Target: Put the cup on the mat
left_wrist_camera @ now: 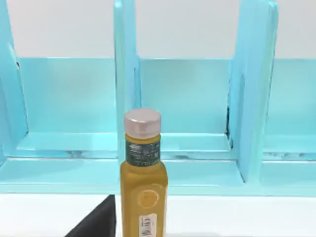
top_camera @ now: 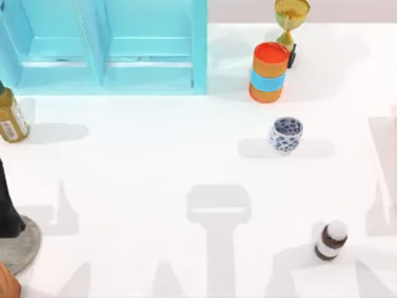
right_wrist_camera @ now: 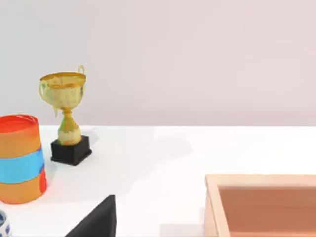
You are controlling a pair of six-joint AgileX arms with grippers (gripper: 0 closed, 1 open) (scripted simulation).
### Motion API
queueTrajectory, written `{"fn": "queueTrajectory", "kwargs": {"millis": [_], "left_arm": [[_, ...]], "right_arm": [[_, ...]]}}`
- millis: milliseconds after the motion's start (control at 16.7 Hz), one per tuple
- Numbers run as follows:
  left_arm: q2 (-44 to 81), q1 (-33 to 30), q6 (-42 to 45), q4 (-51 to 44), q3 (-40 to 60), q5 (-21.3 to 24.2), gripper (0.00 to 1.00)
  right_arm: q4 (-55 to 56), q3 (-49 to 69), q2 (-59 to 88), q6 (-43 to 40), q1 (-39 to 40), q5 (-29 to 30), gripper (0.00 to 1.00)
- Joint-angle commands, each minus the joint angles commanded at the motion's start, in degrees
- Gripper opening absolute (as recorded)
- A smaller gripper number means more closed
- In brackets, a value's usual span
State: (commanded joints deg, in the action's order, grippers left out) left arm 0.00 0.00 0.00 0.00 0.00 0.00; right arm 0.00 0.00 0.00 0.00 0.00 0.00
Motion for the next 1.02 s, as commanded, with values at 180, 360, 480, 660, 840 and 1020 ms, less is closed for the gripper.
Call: {"fn": "queueTrajectory", "kwargs": {"millis": [180, 360, 480, 660, 840, 1020], "left_arm": [[0.5, -0.5, 0.5, -0.4, 0.5, 0.1, 1.00], [5.5, -4.3, 5.2, -4.4, 5.5, 1.1, 1.00], [11.6, -8.4, 10.0, -9.1, 11.6, 2.6, 1.00], [25.3, -15.9, 18.1, -18.2, 24.1, 5.8, 1.00], [43.1, -23.7, 26.2, -29.0, 39.7, 10.3, 1.00], [63.8, -30.5, 33.4, -40.5, 57.9, 15.6, 1.00]], "right_arm": [[0.0, 0.0, 0.0, 0.0, 0.0, 0.0, 1.00], [0.0, 0.0, 0.0, 0.0, 0.0, 0.0, 1.00], [0.0, 0.0, 0.0, 0.0, 0.0, 0.0, 1.00], [0.0, 0.0, 0.0, 0.0, 0.0, 0.0, 1.00], [0.0, 0.0, 0.0, 0.0, 0.0, 0.0, 1.00], [0.0, 0.0, 0.0, 0.0, 0.0, 0.0, 1.00]]}}
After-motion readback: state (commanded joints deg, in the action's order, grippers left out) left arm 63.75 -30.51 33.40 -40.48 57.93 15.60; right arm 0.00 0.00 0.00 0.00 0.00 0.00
